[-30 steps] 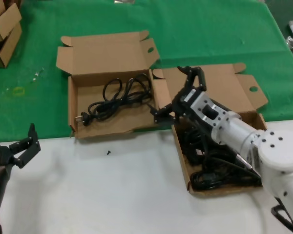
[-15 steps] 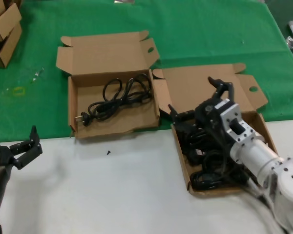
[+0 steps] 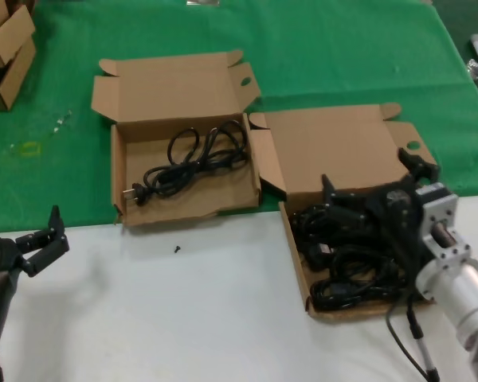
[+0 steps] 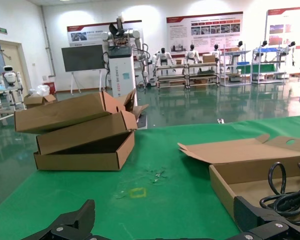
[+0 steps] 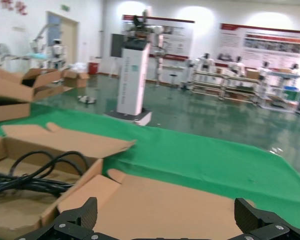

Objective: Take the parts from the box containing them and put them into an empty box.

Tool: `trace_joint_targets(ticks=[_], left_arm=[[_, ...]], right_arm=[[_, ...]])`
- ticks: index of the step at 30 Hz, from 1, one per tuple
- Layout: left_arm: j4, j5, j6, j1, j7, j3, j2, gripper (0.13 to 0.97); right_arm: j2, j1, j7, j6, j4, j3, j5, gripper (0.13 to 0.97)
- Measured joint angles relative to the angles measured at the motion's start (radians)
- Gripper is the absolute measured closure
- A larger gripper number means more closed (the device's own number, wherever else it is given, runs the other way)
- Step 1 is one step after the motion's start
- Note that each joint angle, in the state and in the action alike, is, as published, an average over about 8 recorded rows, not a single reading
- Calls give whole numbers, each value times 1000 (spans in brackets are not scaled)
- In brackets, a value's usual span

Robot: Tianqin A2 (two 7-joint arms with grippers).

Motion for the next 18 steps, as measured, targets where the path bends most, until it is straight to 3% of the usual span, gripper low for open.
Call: trace_joint_targets(ticks=[7, 18], left_arm=[[0, 0, 0, 0, 0, 0, 0, 132], [0, 0, 0, 0, 0, 0, 0, 132]], right_arm=[[6, -66, 41, 44, 58, 28, 23, 129], [6, -71, 45, 47, 63, 30, 25, 129]])
